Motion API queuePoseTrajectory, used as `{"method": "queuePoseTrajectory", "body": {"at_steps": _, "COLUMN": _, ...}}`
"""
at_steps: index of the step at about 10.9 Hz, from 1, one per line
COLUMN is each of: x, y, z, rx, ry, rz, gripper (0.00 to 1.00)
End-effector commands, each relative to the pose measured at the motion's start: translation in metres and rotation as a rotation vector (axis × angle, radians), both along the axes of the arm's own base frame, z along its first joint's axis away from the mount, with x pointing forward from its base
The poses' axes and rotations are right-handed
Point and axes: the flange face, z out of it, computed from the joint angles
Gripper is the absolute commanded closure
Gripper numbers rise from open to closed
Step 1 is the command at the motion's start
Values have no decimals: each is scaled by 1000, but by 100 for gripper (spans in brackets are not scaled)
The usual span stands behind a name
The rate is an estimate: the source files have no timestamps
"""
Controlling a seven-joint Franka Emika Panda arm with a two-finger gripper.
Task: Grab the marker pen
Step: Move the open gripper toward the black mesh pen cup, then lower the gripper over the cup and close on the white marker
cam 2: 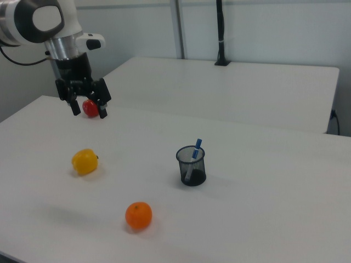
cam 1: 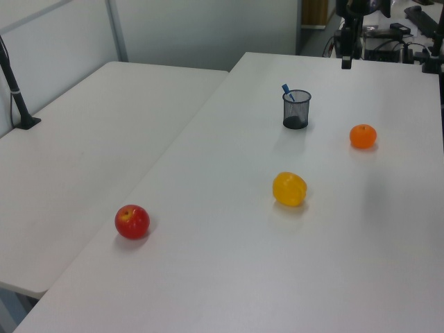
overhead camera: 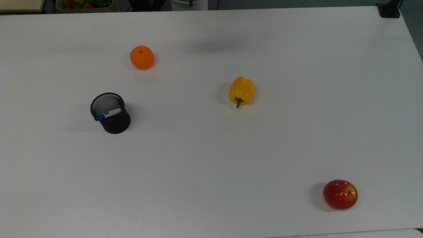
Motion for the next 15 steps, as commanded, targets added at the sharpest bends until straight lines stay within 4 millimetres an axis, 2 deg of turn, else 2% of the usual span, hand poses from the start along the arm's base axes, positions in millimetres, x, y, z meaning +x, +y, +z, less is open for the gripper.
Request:
{"method": "queuePoseTrajectory", "body": {"at_steps": 1, "x": -4, "y": -31, "z": 0, "rx": 17, "ry": 16, "rz": -24, "gripper": 0}}
{"method": "queuePoseTrajectory", "body": {"at_steps": 4, "x": 2, "y": -83, "z": -1, "rx": 16, "ry": 13, "rz": -4, "gripper": 0}}
{"method": "queuePoseTrajectory", "body": {"at_steps": 6, "x": 25, "y": -116, "z": -4, "rx": 9, "ry": -10, "rz": -64, "gripper": 0}}
{"method": "queuePoseTrajectory", "body": {"at_steps": 11, "x": 75, "y": -160, "z": -29, "rx": -20, "ry": -230, "rz": -123, "gripper": 0}}
{"method": "queuePoseTrajectory", "body": {"at_steps": 15, "x": 112, "y": -169, "z": -69, "rx": -27, "ry": -359, "rz": -252, "gripper": 0}}
